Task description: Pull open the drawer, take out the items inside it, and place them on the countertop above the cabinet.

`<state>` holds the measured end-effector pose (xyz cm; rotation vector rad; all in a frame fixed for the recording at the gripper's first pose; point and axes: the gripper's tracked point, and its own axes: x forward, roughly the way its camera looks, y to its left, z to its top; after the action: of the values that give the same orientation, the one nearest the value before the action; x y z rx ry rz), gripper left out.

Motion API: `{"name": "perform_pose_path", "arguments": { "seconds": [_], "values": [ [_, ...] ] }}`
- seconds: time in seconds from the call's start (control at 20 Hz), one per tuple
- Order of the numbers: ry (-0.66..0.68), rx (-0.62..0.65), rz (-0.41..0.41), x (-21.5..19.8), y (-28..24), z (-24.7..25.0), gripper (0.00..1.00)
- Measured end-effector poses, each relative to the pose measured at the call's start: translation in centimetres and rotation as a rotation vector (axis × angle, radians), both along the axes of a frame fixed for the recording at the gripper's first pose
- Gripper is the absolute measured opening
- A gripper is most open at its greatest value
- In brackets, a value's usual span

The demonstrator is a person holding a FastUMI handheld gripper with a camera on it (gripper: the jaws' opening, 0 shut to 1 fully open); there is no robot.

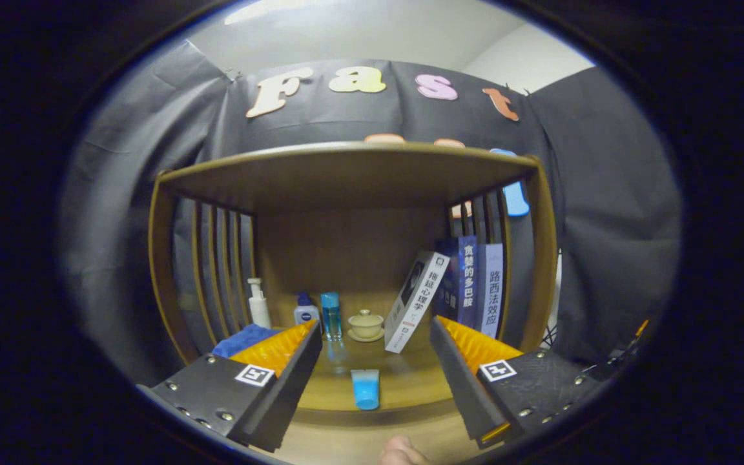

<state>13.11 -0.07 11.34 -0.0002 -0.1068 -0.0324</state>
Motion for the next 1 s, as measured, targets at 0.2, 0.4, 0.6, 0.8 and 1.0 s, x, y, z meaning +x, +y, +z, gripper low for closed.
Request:
{"name": "perform_pose_path", "arguments": {
  "seconds": [0.2,0.4,0.6,0.8,1.0],
  "values": [
    [-0.003,-0.019,0.026,-5.0,1.0,2.0,1.00],
    [-0.029,-0.033,0.046,-9.9,1.7,2.3,1.00],
    [-0.029,-0.049,0.022,-13.3,0.8,0.7,0.99],
    [-0.005,-0.039,-0.028,-15.9,-0.7,-3.5,0.99],
    [0.022,-0.062,-0.024,-17.3,-1.0,-9.5,0.99]
  ]
}}
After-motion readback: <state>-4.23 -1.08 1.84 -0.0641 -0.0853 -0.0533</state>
